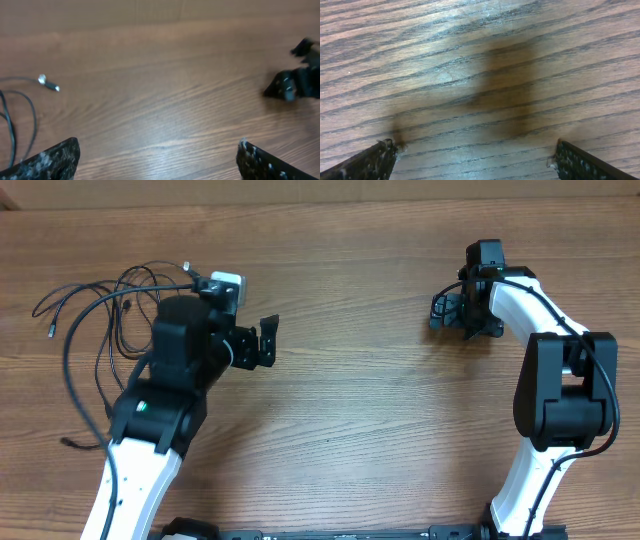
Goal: Untangle cables
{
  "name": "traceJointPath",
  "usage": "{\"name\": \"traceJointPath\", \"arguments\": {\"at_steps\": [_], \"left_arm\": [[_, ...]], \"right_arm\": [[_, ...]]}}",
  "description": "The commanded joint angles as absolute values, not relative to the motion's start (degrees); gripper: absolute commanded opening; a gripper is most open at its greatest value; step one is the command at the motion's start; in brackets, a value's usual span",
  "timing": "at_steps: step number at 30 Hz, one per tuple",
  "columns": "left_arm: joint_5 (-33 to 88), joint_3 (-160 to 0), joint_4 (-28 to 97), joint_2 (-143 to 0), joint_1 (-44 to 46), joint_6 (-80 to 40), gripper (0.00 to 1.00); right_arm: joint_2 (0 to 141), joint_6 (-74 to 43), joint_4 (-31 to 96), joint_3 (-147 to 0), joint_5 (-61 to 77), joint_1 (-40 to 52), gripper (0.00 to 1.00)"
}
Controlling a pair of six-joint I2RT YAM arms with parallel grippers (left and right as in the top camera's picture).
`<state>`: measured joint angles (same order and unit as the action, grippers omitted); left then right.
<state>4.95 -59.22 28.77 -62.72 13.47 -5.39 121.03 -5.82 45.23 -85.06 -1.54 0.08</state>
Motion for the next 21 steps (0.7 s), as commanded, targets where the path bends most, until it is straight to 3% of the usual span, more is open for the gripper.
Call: {"name": "traceJointPath", "arguments": {"at_steps": [1,7,12,21], "left_arm": [[5.76,-59.61,29.89,-57.76,13.41,-5.28,0.99],[6.13,-56.84,36.53,-51.11,13.41,-4.54,1.0],[6.13,-46.15,32.91,-48.1,13.41,-5.37,0.99],[7.46,-21.3,-4.6,-41.41,13.26,-5.34,0.99]], "right_arm": [[122.43,-6.2,45.06,-84.31,-1.23,-0.05,1.0],[122.43,-6.2,45.06,-84.31,-1.23,-0.05,1.0],[122.43,-6.2,45.06,-84.31,-1.23,-0.05,1.0],[122.43,-6.2,45.06,-84.31,-1.23,-0.05,1.0]]}}
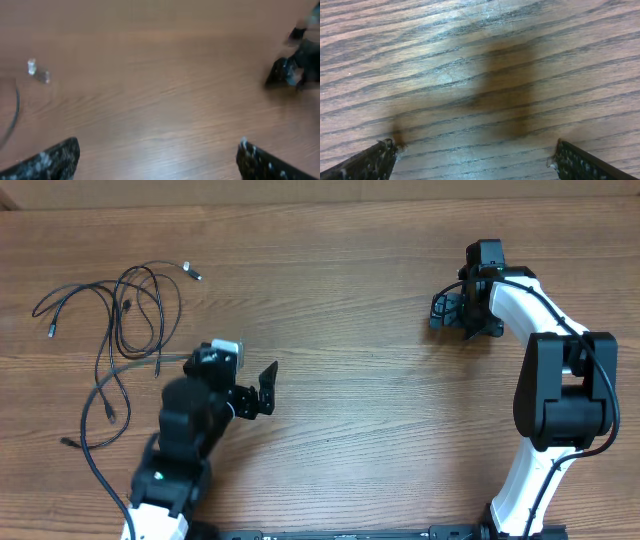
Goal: Untangle cables
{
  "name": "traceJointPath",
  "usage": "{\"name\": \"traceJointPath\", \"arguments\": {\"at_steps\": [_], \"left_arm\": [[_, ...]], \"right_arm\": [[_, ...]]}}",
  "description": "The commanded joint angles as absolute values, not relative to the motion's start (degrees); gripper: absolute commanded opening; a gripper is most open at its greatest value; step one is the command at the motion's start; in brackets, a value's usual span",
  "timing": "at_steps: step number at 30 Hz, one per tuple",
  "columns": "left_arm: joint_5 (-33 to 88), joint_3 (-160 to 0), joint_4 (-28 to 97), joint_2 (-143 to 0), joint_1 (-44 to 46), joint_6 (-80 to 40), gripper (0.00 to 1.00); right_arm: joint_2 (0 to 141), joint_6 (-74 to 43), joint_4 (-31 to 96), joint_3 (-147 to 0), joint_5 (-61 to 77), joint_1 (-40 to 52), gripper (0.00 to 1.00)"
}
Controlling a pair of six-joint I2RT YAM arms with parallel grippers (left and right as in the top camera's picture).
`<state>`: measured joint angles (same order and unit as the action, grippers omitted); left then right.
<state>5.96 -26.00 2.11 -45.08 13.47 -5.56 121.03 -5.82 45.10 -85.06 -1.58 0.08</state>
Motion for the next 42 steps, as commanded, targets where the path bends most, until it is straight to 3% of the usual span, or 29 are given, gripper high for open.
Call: {"name": "traceJointPath", "arguments": {"at_steps": [1,4,16,27,33,42], "left_arm": [[7.64,-19.22,-8.64,-40.36,13.02,-5.37,0.99],[8.93,-14.26,-15.88,-36.71,12.21,-5.28,1.0],[9.1,-0.12,-16.27,-23.29,9.5,-5.69,1.0],[9.06,-0.27,3.92,-7.6,7.27,-6.04,1.0],[9.02,-0.27,3.86,-0.25,6.35,-5.91,0.99],[8.8,-0.27,3.7,-0.3,6.35,-6.42,0.99]], "right_arm": [[122.43,-6.2,45.06,-84.31,-1.23,-0.05,1.0],[122.43,-6.2,45.04,-84.31,-1.23,-0.05,1.0],[122.43,-6.2,45.06,-84.31,-1.23,-0.05,1.0],[122.43,-6.2,45.04,-84.31,-1.23,-0.05,1.0],[122.43,-6.2,45.06,-84.31,-1.23,-0.05,1.0],[122.43,-6.2,45.06,-84.31,-1.23,-0.05,1.0]]}}
